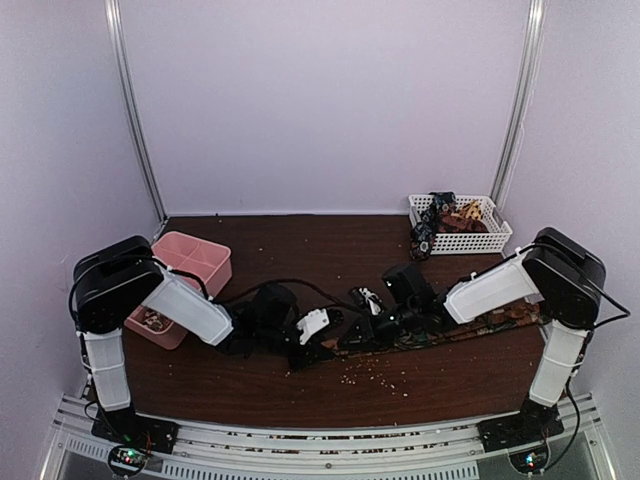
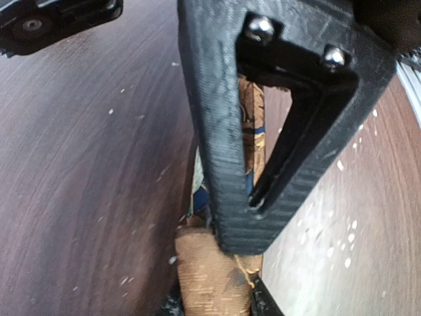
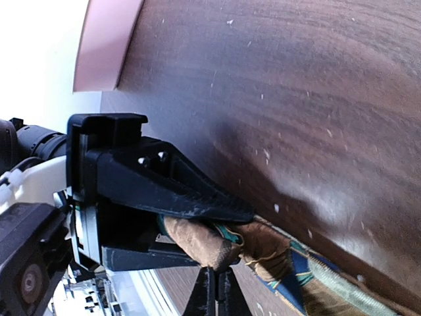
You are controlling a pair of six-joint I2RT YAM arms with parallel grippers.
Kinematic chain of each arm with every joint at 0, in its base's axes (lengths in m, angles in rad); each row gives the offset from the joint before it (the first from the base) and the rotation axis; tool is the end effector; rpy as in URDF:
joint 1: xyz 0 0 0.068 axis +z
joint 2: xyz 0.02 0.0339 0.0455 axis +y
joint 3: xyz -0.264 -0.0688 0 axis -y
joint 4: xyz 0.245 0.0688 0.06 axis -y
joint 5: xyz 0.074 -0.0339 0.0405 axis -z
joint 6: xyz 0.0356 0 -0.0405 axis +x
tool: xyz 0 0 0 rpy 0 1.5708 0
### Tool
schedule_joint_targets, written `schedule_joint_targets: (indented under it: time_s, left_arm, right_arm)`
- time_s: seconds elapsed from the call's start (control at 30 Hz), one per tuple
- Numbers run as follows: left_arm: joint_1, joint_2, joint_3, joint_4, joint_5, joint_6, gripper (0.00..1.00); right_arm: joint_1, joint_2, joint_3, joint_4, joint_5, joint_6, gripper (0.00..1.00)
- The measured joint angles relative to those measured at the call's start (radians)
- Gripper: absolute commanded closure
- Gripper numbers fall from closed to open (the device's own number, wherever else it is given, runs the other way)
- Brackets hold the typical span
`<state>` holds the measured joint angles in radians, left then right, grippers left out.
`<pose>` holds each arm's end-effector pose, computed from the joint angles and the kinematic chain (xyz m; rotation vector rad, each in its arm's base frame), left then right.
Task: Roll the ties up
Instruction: Roll the tie at the center of the board.
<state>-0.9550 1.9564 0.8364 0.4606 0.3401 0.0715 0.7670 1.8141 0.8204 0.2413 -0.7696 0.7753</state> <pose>0.2012 -0.3049 0.0978 1.3081 1.9235 -0.8455 0.2278 0.2540 0.1291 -0.4511 2.6326 1.5591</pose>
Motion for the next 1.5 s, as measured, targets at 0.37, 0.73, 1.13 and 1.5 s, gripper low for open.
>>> schedule_joint_targets:
  time_s: [0.37,0.73,1.13,1.5]
  left_arm:
    - [0.040,-0.037,-0.023,-0.051,0.032,0.071,0.43]
    - [0.040,-0.118,-0.284,0.251,-0.032,-0.027,0.43]
    - [0.037,-0.116,-0.240,0.321,-0.011,-0.063,0.59]
    - [0.017,0.008,-0.064,0.298,0.080,-0.082,0.66]
  right_arm:
    - [-0.001,0.073,0.020,-0.003,0.014,-0.007,1.00]
    - [-0.006,0.077,0.018,-0.009,0.023,-0.034,1.00]
    - [-0.006,0.079,0.018,-0.010,0.024,-0.047,1.00]
    - [-0.006,0.081,0.023,-0.016,0.023,-0.047,1.00]
